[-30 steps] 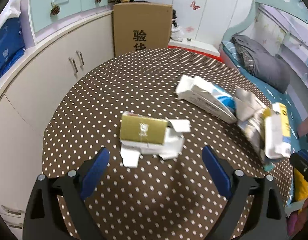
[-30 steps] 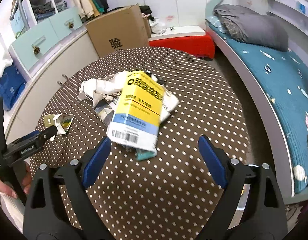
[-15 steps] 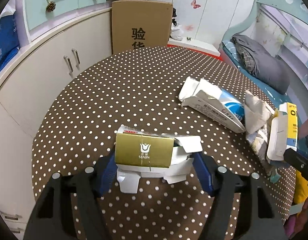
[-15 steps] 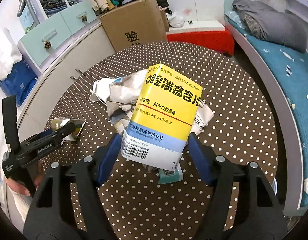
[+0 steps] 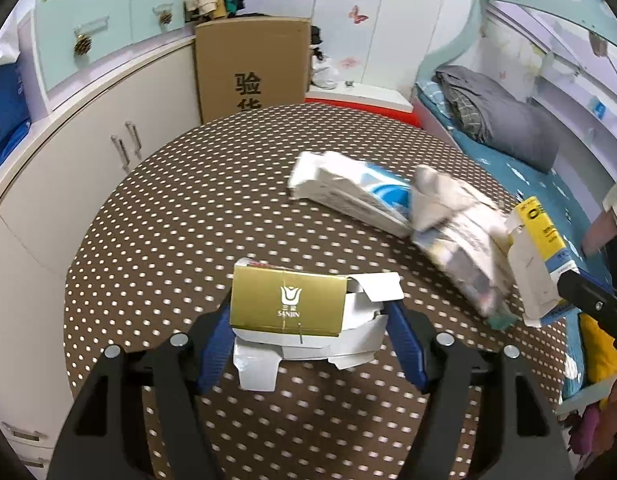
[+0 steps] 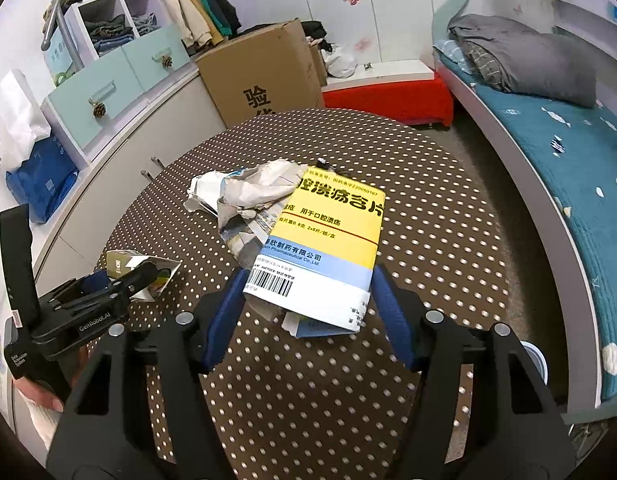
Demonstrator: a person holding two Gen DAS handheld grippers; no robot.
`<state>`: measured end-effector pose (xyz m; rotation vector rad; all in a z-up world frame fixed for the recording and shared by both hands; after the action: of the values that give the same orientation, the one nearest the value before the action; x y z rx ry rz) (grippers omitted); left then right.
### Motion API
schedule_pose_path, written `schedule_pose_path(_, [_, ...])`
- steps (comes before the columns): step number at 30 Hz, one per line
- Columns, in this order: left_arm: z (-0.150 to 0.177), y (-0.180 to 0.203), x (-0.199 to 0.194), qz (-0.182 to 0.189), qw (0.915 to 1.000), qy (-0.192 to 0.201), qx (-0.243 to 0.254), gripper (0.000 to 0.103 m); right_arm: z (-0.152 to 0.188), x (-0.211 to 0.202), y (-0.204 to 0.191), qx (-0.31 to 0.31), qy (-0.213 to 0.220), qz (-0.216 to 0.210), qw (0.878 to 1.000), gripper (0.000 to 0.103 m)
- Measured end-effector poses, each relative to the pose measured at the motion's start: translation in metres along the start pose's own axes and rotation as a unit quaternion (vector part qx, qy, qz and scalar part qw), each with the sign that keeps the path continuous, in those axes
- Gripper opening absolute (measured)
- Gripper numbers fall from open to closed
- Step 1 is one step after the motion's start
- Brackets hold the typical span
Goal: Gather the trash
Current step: 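Lift the gold box and yellow box with both tools toward the bucket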
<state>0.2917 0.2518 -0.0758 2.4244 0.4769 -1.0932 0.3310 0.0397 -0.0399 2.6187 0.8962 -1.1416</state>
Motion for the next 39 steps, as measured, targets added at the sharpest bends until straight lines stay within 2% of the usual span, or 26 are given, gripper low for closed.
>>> schedule_pose_path(5, [0.010,0.027,-0.011,0.022,0.9995,0.003,0.021,0.069,0.012,-0.012,0.010,0.002,-0.001,-0.002,1.000,0.061])
schedule_pose_path(7, [0.014,0.034,-0.013,0.029,0.9992,0.002,0.027,0.069,0.022,-0.007,0.012,-0.009,-0.017,-0.010,1.000,0.063])
schedule_pose_path(8, [0.016,0.037,-0.013,0.030,0.9991,0.001,0.029,0.069,0.026,-0.002,0.015,-0.002,-0.027,-0.006,1.000,0.066])
schedule_pose_path(11, [0.020,0.043,-0.012,0.030,0.9990,-0.004,0.034,0.069,0.038,0.018,0.031,0.020,-0.057,0.014,0.998,0.080])
schedule_pose_path(14, [0.023,0.045,-0.007,0.022,0.9991,-0.012,0.034,0.069,0.040,0.033,0.038,0.021,-0.063,0.019,0.998,0.080])
schedule_pose_path(15, [0.023,0.044,-0.006,0.020,0.9991,-0.014,0.034,0.069,0.041,0.039,0.039,0.015,-0.068,0.024,0.997,0.079])
schedule_pose_path(16, [0.024,0.045,-0.005,0.020,0.9991,-0.016,0.034,0.069,0.040,0.044,0.040,0.011,-0.071,0.028,0.997,0.063])
schedule_pose_path(17, [0.024,0.045,-0.005,0.021,0.9990,-0.016,0.035,0.069,0.039,0.044,0.041,0.003,-0.066,0.039,0.997,0.052])
schedule_pose_path(18, [0.025,0.046,-0.005,0.021,0.9990,-0.016,0.036,0.069,0.038,0.043,0.042,-0.005,-0.071,0.053,0.996,0.052])
schedule_pose_path(21, [0.026,0.051,-0.008,0.024,0.9988,-0.014,0.040,0.069,0.040,0.032,0.044,0.008,-0.063,0.025,0.998,0.052])
schedule_pose_path(24, [0.030,0.061,-0.011,0.025,0.9984,-0.012,0.048,0.069,0.043,0.014,0.049,0.009,-0.044,0.040,0.998,0.052])
schedule_pose_path(26, [0.033,0.070,-0.012,0.033,0.9979,-0.014,0.054,0.069,0.048,0.003,0.056,0.023,-0.037,0.036,0.998,0.052])
schedule_pose_path(39, [0.071,0.157,-0.014,0.085,0.9886,-0.035,0.119,0.069,0.082,-0.056,0.106,0.065,-0.012,0.071,0.995,0.052])
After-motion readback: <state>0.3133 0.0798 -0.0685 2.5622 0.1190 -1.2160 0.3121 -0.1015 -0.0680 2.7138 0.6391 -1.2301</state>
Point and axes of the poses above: each gripper's, at about its wrist camera, not at the fingertips, and x roughly the way its jaws point, y to its right, z to its underside, the point moved 5 cm from there along x, roughly the way its jaws point, and after that the axes turned 15 degrees about -x, right-handed, at the moved point
